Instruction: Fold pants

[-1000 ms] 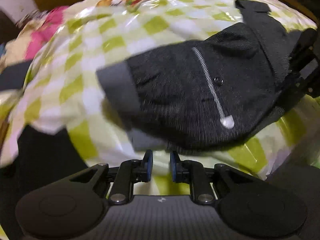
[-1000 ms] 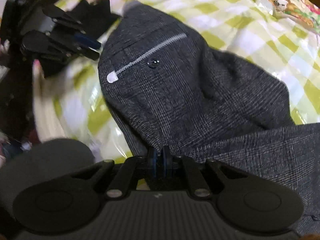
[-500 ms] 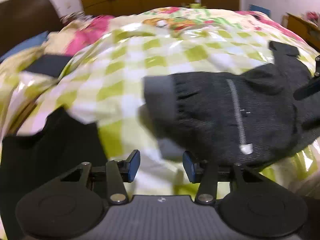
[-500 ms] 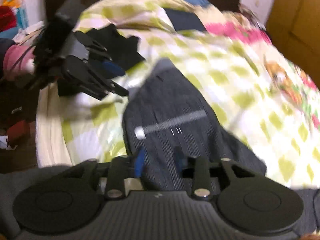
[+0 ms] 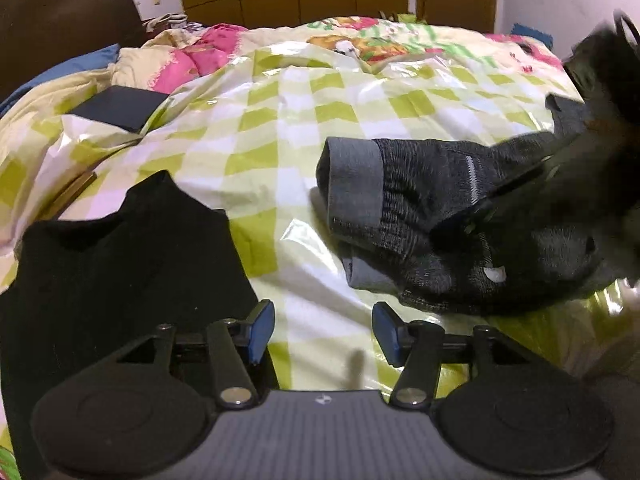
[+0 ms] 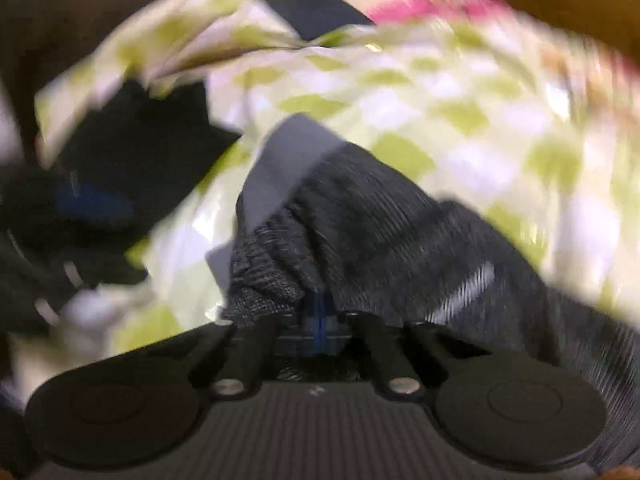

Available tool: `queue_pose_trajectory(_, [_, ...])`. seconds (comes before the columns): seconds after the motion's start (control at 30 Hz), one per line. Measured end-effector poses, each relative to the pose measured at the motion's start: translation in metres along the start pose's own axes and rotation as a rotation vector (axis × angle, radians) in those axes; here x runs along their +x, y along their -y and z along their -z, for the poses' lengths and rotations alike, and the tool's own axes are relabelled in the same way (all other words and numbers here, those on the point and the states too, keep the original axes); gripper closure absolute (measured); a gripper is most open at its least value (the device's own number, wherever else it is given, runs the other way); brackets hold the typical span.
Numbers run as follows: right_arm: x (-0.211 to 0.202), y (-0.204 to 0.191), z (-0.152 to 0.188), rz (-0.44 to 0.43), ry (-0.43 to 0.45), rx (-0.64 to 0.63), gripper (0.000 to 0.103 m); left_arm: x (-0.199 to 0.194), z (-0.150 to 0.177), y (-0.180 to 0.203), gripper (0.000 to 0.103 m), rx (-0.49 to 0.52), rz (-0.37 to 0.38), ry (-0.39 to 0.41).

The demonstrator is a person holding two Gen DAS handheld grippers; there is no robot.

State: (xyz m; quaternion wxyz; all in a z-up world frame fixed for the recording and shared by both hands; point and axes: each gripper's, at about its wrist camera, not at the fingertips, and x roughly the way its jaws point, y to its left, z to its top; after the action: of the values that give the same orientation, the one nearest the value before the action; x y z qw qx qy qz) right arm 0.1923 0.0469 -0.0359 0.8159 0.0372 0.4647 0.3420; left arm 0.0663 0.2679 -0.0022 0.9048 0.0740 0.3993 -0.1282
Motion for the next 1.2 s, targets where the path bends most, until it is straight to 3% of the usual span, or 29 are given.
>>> queue_pose_trajectory(0.07, [-0.021,0.014,-0.005,-0.093,0.041,0.116,0.102,-0.005,0.000,-0.006,0.035,-0.045,0.024,0.017])
queue_pose_trajectory(0.13, [-0.035,0.012,-0.007,-0.106,0.066,0.104,0.102,-0.008,-0.001,-0.010,0.034,-0.069,0.050,0.034])
queue_pose_trajectory(0.17, [-0.038,0.003,-0.006,-0.066,0.073,0.048,0.096,-0.010,-0.002,-0.010,0.032,-0.067,0.051,0.039])
queue_pose_trajectory(0.27, [-0.030,-0.036,0.011,0.078,0.045,-0.228,0.091,-0.012,-0.005,-0.008,0.030,-0.048,0.039,0.042])
queue_pose_trajectory(0.37, [-0.016,-0.047,0.038,0.110,-0.052,-0.340,0.072,-0.012,-0.009,-0.002,0.029,0.008,0.057,0.045])
queue_pose_trajectory(0.43, [-0.022,-0.049,0.055,0.138,-0.070,-0.382,0.071,-0.006,-0.014,0.002,0.026,0.033,0.092,0.048])
queue_pose_trajectory(0.53, [-0.032,-0.055,0.072,0.200,-0.092,-0.505,0.061,0.012,-0.026,0.006,0.022,0.066,0.122,0.053])
queue_pose_trajectory(0.6, [-0.027,-0.055,0.080,0.283,-0.109,-0.583,0.065,0.028,-0.035,0.006,0.016,0.051,0.185,0.040])
queue_pose_trajectory(0.63, [-0.027,-0.049,0.082,0.280,-0.124,-0.573,0.067,0.037,-0.039,0.005,0.016,0.037,0.210,0.033])
queue_pose_trajectory(0.77, [-0.034,-0.035,0.068,0.180,-0.144,-0.436,0.101,0.069,-0.047,0.003,0.016,-0.013,0.244,-0.027])
queue_pose_trajectory(0.93, [-0.058,-0.031,0.058,0.147,-0.110,-0.343,0.101,0.064,-0.048,-0.014,0.031,-0.122,0.349,-0.053])
queue_pose_trajectory(1.03, [-0.080,-0.028,0.053,0.145,-0.085,-0.315,0.101,0.041,-0.048,-0.021,0.032,-0.169,0.399,-0.028])
queue_pose_trajectory(1.13, [-0.087,-0.031,0.056,0.140,-0.071,-0.331,0.100,0.023,-0.044,-0.017,0.032,-0.134,0.349,-0.015])
queue_pose_trajectory(1.2, [-0.060,-0.035,0.068,0.171,-0.124,-0.382,0.095,0.035,-0.039,-0.004,0.032,-0.040,0.223,-0.063])
